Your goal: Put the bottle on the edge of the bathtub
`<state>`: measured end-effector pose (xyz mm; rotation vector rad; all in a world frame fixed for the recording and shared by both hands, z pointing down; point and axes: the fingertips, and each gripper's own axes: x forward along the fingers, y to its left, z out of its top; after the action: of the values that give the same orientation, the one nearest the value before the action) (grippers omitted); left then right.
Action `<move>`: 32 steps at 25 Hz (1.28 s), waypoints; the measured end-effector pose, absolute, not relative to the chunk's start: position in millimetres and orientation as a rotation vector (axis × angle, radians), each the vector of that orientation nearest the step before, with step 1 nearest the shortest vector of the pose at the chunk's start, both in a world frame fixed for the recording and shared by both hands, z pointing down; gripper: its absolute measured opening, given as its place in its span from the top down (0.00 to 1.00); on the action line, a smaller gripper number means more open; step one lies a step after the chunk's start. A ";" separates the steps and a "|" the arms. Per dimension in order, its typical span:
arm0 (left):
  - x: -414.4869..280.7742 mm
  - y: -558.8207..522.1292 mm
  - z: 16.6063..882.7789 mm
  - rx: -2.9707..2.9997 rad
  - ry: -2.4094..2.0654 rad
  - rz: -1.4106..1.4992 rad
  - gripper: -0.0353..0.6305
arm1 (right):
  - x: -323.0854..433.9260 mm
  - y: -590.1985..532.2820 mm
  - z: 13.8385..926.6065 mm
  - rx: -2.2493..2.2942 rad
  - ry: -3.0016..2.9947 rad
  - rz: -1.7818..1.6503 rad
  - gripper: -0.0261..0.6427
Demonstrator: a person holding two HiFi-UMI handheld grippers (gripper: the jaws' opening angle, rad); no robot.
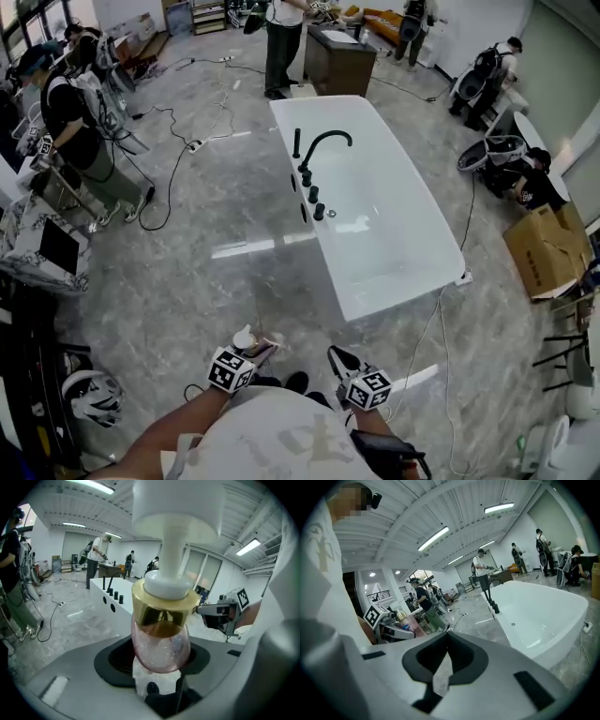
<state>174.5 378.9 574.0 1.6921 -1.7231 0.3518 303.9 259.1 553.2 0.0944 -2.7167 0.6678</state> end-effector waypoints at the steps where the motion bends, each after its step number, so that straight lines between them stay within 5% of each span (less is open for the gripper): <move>1: 175.3 381.9 573.9 1.690 -1.728 0.346 0.62 | 304.0 262.5 554.3 0.091 -2.715 0.665 0.95; 32: 194.7 395.8 576.7 1.618 -1.743 0.444 0.62 | 300.4 273.9 582.7 0.016 -2.670 0.729 0.95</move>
<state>194.7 395.8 576.7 1.6180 -1.7428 0.4441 300.4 273.9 582.7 0.0165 -2.6696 0.7292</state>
